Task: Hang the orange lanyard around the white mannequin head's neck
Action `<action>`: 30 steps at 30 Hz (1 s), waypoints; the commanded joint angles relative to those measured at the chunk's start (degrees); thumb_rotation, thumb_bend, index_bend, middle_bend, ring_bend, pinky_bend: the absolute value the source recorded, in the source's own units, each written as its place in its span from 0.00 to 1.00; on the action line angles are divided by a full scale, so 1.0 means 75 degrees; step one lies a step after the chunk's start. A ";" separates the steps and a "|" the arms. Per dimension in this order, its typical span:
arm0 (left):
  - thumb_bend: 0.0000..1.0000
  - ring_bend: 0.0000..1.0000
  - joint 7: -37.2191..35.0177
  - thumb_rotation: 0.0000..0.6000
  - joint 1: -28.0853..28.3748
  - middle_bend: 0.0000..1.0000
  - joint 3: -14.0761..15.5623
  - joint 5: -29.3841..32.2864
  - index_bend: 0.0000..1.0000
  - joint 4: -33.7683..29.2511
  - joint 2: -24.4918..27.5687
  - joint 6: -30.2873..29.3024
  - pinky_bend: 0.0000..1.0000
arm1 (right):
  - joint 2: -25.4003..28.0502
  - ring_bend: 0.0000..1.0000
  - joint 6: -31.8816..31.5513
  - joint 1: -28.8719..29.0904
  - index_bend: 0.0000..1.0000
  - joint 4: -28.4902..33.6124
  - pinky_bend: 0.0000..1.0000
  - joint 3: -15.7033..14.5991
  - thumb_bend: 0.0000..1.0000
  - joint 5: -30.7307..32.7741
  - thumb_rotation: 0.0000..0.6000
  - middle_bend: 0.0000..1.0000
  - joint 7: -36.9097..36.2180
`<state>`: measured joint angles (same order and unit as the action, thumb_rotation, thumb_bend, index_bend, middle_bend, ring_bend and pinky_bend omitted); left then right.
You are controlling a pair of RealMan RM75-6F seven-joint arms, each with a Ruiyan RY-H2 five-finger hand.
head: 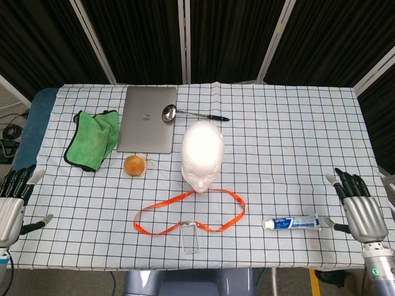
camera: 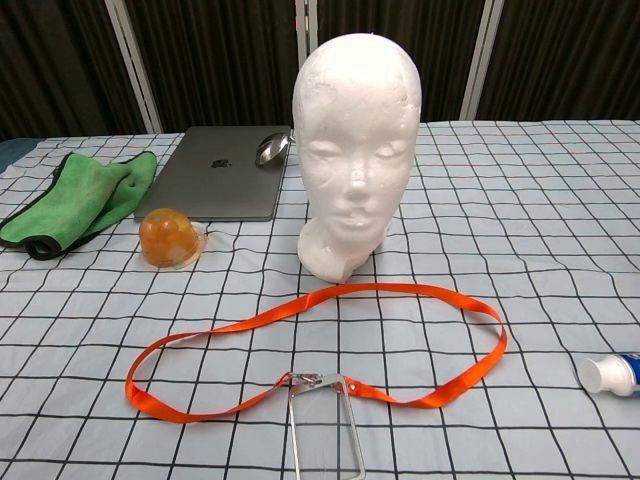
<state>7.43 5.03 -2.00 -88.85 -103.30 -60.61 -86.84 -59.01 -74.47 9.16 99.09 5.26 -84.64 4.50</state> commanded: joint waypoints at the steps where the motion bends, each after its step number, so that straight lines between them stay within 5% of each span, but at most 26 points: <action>1: 0.00 0.00 0.0100 1.00 0.0144 0.00 -0.0119 0.0227 0.00 0.0121 -0.0128 0.0216 0.00 | -0.0323 0.00 0.1798 0.1217 0.35 0.0028 0.00 0.0363 0.07 0.0835 1.00 0.00 0.0258; 11: 0.00 0.00 0.0601 1.00 0.0483 0.00 -0.0322 0.0974 0.00 0.0656 -0.0663 0.0858 0.00 | -0.2012 0.00 0.3695 0.2882 0.41 -0.0942 0.00 0.0799 0.32 0.2585 1.00 0.00 0.1198; 21: 0.00 0.00 0.0767 1.00 0.0577 0.00 -0.0435 0.1343 0.00 0.0842 -0.0855 0.0992 0.00 | -0.3252 0.00 0.4427 0.3780 0.45 -0.1950 0.00 0.0719 0.34 0.3762 1.00 0.00 0.1808; 30: 0.00 0.00 0.0766 1.00 0.0627 0.00 -0.0519 0.1578 0.00 0.0927 -0.0891 0.1058 0.00 | -0.3622 0.00 0.4398 0.4053 0.46 -0.2079 0.00 0.0605 0.35 0.4011 1.00 0.00 0.1953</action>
<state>13.20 9.70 -5.87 -77.08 -96.38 -67.28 -78.96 -86.14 -41.46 39.52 83.52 9.84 -54.59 19.10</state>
